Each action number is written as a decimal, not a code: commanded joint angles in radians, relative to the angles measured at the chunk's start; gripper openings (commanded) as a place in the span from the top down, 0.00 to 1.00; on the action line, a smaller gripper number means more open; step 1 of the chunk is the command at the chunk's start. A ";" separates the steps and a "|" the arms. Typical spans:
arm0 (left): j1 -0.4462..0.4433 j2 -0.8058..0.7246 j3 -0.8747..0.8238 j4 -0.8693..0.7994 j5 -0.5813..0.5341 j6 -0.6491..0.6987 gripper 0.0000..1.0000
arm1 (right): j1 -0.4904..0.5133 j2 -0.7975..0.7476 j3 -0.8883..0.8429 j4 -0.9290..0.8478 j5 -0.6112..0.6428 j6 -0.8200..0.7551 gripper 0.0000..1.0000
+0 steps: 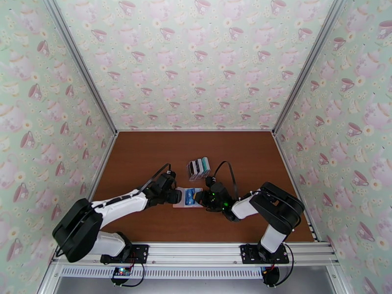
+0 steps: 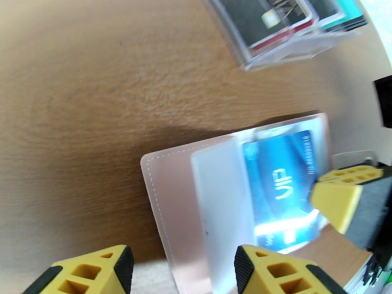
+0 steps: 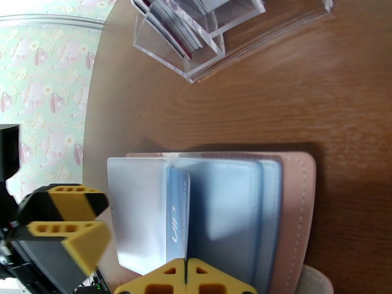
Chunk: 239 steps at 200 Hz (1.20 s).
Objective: Put the credit cards into the card holder
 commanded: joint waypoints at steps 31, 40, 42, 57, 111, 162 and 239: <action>0.004 0.075 0.023 0.006 -0.047 0.012 0.62 | 0.000 -0.033 -0.038 -0.052 0.010 0.006 1.00; 0.003 0.080 0.023 0.000 -0.056 0.012 0.67 | 0.001 -0.038 -0.041 -0.055 0.014 0.006 1.00; 0.003 0.080 0.023 -0.001 -0.056 0.011 0.68 | 0.001 -0.038 -0.041 -0.055 0.015 0.006 1.00; 0.003 0.086 0.021 -0.004 -0.058 0.011 0.72 | 0.001 -0.034 -0.040 -0.057 0.014 0.003 1.00; 0.004 0.103 0.012 -0.007 -0.055 0.010 0.73 | 0.000 0.009 -0.032 -0.017 0.015 0.020 1.00; 0.004 0.115 0.006 -0.001 -0.045 0.007 0.74 | 0.001 0.045 -0.026 0.024 0.009 0.029 1.00; 0.002 0.115 -0.011 0.008 -0.034 -0.010 0.76 | -0.005 0.064 -0.039 0.053 0.027 0.055 1.00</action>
